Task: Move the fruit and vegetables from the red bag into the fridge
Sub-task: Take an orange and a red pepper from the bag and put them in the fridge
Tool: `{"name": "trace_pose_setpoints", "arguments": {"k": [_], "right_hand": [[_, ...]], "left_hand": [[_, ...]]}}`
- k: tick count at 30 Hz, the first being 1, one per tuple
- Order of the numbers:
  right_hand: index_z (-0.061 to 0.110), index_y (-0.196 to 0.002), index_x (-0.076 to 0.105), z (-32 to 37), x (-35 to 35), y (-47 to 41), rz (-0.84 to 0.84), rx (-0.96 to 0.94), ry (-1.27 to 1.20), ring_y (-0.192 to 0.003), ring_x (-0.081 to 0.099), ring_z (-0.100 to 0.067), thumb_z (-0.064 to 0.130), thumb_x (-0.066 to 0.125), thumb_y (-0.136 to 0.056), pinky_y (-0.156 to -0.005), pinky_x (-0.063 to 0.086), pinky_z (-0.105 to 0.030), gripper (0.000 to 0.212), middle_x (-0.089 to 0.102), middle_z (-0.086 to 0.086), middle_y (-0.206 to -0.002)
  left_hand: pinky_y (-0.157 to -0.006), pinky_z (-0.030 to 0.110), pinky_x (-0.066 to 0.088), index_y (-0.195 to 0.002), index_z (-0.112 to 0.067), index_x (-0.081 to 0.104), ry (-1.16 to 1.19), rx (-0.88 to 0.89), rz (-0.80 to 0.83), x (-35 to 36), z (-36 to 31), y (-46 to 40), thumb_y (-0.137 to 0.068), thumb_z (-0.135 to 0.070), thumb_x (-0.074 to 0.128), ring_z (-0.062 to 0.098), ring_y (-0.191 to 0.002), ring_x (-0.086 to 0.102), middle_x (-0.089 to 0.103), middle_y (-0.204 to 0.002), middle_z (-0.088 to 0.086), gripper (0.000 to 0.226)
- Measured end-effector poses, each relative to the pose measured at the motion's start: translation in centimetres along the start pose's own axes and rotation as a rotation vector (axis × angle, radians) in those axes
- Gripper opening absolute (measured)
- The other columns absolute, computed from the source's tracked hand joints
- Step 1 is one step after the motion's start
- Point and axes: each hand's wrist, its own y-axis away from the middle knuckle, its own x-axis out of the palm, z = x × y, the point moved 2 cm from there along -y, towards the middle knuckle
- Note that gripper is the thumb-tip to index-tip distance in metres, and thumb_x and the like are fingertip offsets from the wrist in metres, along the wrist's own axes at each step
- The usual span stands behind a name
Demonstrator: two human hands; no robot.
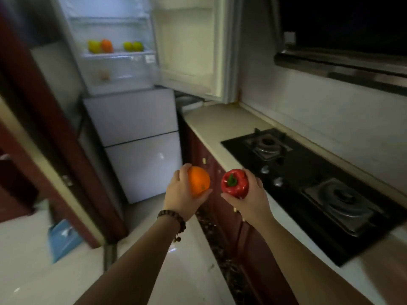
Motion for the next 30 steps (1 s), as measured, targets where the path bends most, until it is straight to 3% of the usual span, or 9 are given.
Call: {"name": "trace_pose_setpoints", "arguments": {"k": [5, 12, 14, 16, 19, 21, 25, 30], "right_hand": [[0.035, -0.139, 0.028, 4.6, 6.0, -3.4, 0.061, -0.123, -0.006, -0.123, 0.044, -0.019, 0.048, 0.079, -0.065, -0.099, 0.045, -0.040, 0.091, 0.039, 0.002, -0.136], [0.034, -0.138, 0.032, 7.6, 13.1, -11.5, 0.155, -0.247, -0.059, -0.123, 0.044, -0.016, 0.052, 0.078, -0.063, -0.088, 0.039, -0.019, 0.089, 0.042, 0.003, -0.136], [0.033, -0.137, 0.032, 8.1, 14.8, -14.4, 0.170, -0.272, -0.083, -0.120, 0.044, -0.010, 0.051, 0.078, -0.064, -0.078, 0.033, -0.006, 0.088, 0.042, 0.004, -0.135], [0.032, -0.137, 0.033, 8.8, 16.4, -17.5, 0.181, -0.289, -0.110, -0.112, 0.042, -0.005, 0.045, 0.080, -0.065, -0.066, 0.032, -0.002, 0.087, 0.041, 0.004, -0.134], [0.031, -0.135, 0.035, 9.6, 18.5, -22.4, 0.212, -0.316, -0.138, -0.108, 0.043, -0.006, 0.042, 0.081, -0.066, -0.063, 0.034, -0.004, 0.084, 0.042, 0.001, -0.132], [0.029, -0.135, 0.035, 10.3, 19.6, -25.9, 0.238, -0.332, -0.138, -0.111, 0.046, -0.010, 0.043, 0.082, -0.065, -0.069, 0.037, -0.006, 0.085, 0.042, 0.000, -0.132], [0.028, -0.137, 0.034, 12.0, 21.3, -32.2, 0.287, -0.364, -0.157, -0.116, 0.048, -0.019, 0.043, 0.082, -0.065, -0.084, 0.046, -0.023, 0.088, 0.040, -0.001, -0.133], [0.027, -0.137, 0.033, 14.5, 23.7, -38.3, 0.295, -0.440, -0.175, -0.118, 0.046, -0.020, 0.042, 0.081, -0.066, -0.082, 0.045, -0.022, 0.087, 0.037, -0.003, -0.135]], "left_hand": [[-0.088, 0.041, 0.050, -0.136, -0.029, 0.026, -0.029, -0.114, -0.136, -4.9, 4.6, -2.5, -0.069, -0.049, 0.076, 0.026, -0.114, 0.050, 0.038, -0.138, 0.001, 0.086], [-0.087, 0.043, 0.049, -0.134, -0.027, 0.028, -0.086, -0.195, -0.276, -8.2, 9.6, -8.9, -0.068, -0.049, 0.077, 0.029, -0.114, 0.050, 0.038, -0.137, 0.004, 0.085], [-0.087, 0.042, 0.049, -0.134, -0.026, 0.028, -0.103, -0.214, -0.300, -8.6, 10.8, -11.4, -0.068, -0.049, 0.077, 0.030, -0.114, 0.050, 0.039, -0.136, 0.005, 0.084], [-0.087, 0.043, 0.050, -0.135, -0.026, 0.028, -0.114, -0.225, -0.326, -8.9, 11.9, -14.3, -0.069, -0.050, 0.076, 0.030, -0.114, 0.050, 0.038, -0.136, 0.005, 0.085], [-0.087, 0.043, 0.050, -0.136, -0.026, 0.027, -0.129, -0.252, -0.369, -9.3, 13.0, -19.2, -0.069, -0.049, 0.076, 0.030, -0.115, 0.049, 0.037, -0.138, 0.005, 0.087], [-0.086, 0.042, 0.049, -0.136, -0.026, 0.026, -0.137, -0.268, -0.396, -9.7, 13.3, -22.5, -0.069, -0.049, 0.076, 0.030, -0.116, 0.049, 0.036, -0.139, 0.006, 0.086], [-0.085, 0.040, 0.048, -0.137, -0.025, 0.026, -0.141, -0.271, -0.451, -10.4, 13.8, -28.3, -0.070, -0.047, 0.077, 0.030, -0.116, 0.049, 0.036, -0.139, 0.006, 0.087], [-0.085, 0.042, 0.050, -0.136, -0.025, 0.027, -0.152, -0.279, -0.495, -11.3, 15.3, -33.4, -0.070, -0.047, 0.076, 0.030, -0.115, 0.049, 0.036, -0.138, 0.007, 0.085]]}}
